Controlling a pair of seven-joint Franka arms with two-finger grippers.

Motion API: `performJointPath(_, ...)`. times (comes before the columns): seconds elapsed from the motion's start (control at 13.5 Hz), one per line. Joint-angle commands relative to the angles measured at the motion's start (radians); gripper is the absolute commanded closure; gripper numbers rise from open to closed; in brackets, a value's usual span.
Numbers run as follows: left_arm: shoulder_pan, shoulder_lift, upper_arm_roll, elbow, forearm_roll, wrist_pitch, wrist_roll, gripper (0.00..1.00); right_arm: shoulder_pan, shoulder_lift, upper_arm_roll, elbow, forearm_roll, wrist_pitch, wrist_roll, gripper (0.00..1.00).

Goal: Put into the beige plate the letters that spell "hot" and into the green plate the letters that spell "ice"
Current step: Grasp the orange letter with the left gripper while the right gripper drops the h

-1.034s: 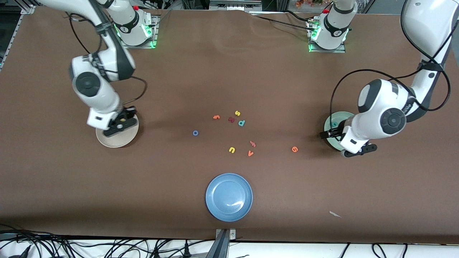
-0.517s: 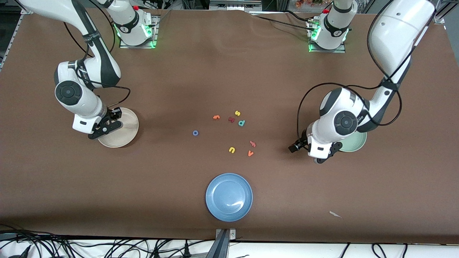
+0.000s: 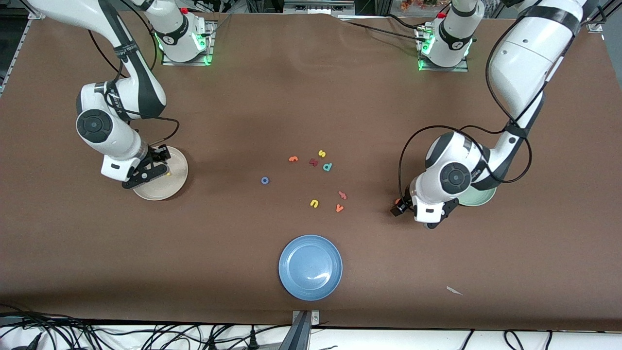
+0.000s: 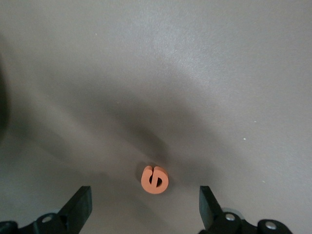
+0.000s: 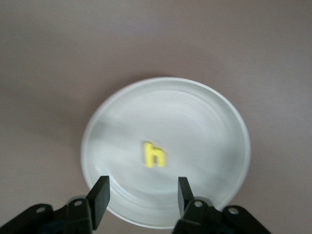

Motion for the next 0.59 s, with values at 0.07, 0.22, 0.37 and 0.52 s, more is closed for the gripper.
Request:
performJointPath(0.07, -0.043, 0.029, 0.030, 0.031, 0.045, 0.053, -0.045, 0.08, 0.013, 0.040, 0.072, 0.043, 0.053, 0.008, 0.144, 0.35)
performJointPath(0.22, -0.043, 0.030, 0.030, 0.028, 0.063, 0.053, -0.049, 0.11, 0.072, 0.069, 0.072, 0.089, 0.059, 0.005, 0.224, 0.35)
performJointPath(0.37, -0.043, 0.030, 0.030, 0.023, 0.080, 0.055, -0.058, 0.19, 0.137, 0.104, 0.069, 0.127, 0.059, 0.006, 0.363, 0.35)
performJointPath(0.52, -0.043, 0.033, 0.030, 0.018, 0.108, 0.055, -0.060, 0.26, 0.206, 0.150, 0.056, 0.189, 0.056, 0.003, 0.479, 0.35)
